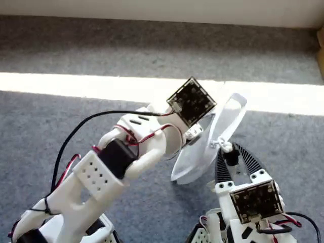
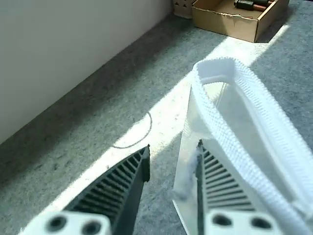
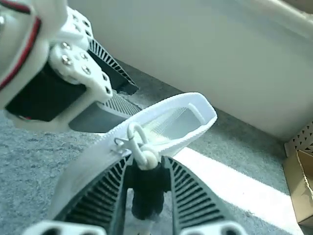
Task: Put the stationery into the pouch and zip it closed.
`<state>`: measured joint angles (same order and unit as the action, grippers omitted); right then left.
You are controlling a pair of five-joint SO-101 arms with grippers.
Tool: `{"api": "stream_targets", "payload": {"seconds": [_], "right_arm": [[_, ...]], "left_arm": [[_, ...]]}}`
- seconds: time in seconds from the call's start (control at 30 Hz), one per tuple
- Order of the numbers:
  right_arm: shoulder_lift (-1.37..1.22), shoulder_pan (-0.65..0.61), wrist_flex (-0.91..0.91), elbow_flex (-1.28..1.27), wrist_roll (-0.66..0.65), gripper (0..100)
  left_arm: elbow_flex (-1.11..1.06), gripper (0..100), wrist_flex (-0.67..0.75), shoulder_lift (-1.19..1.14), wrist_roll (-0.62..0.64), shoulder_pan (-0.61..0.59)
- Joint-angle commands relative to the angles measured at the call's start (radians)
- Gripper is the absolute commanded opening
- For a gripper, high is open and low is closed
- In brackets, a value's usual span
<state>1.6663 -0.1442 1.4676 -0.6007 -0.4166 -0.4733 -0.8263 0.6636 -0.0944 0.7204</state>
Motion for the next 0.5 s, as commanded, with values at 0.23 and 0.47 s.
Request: {"api": "stream_targets", "payload": {"seconds": [0.23, 0.47], "right_arm": [[0.004, 0.005, -0.007, -0.053, 0.002, 0.5], [0.007, 0.005, -0.007, -0.058, 0.008, 0.5]], "left_arm": [[0.019, 22, -0.295, 0.41, -0.008, 0.025], [-0.085, 22, -0.33, 0.51, -0.005, 0.025]]}}
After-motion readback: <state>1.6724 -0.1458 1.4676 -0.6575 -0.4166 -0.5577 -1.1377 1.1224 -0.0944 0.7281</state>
